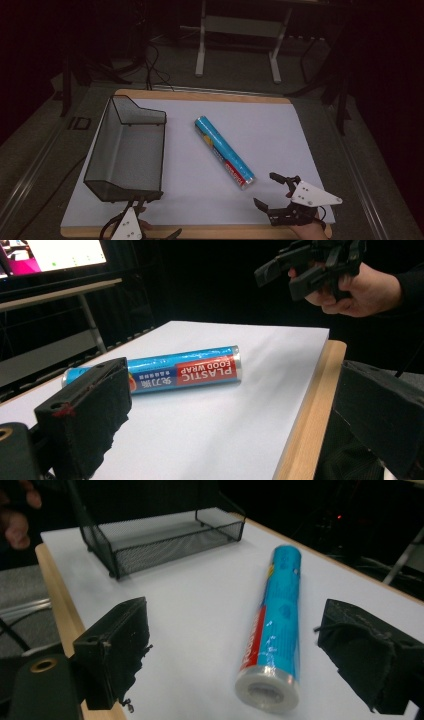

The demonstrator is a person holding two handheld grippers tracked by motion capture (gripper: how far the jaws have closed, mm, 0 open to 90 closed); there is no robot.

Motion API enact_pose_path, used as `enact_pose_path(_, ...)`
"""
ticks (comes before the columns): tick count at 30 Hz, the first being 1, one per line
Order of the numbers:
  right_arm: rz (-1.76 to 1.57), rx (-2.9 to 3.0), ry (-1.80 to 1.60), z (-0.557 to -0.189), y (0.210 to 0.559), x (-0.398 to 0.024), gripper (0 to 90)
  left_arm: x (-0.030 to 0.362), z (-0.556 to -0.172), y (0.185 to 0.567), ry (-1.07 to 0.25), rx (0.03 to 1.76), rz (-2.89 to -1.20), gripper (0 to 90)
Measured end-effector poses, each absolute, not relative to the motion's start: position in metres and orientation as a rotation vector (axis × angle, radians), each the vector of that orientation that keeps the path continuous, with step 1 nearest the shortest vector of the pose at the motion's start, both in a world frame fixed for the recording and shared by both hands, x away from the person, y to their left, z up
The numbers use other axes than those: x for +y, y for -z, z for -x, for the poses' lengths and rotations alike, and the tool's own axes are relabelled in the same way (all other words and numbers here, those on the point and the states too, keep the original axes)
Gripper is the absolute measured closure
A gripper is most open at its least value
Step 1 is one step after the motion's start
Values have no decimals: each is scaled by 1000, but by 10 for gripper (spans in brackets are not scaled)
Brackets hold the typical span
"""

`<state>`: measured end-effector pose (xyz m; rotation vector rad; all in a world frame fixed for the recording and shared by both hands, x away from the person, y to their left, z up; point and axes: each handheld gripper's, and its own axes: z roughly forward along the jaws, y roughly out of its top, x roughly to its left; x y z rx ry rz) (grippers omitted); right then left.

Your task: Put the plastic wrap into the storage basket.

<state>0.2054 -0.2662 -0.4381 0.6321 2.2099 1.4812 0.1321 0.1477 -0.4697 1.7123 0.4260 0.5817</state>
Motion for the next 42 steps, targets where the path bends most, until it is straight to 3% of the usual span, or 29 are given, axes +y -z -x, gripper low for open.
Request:
enact_pose_path(21, -575, 2189, -1416, -222, 408, -248, 128, 147, -132, 470, -573, 417, -1714, 29)
enact_pose_path(42, -596, 2265, -1354, -283, 398, -209, 126, 147, -132, 470, -571, 415, -1717, 29)
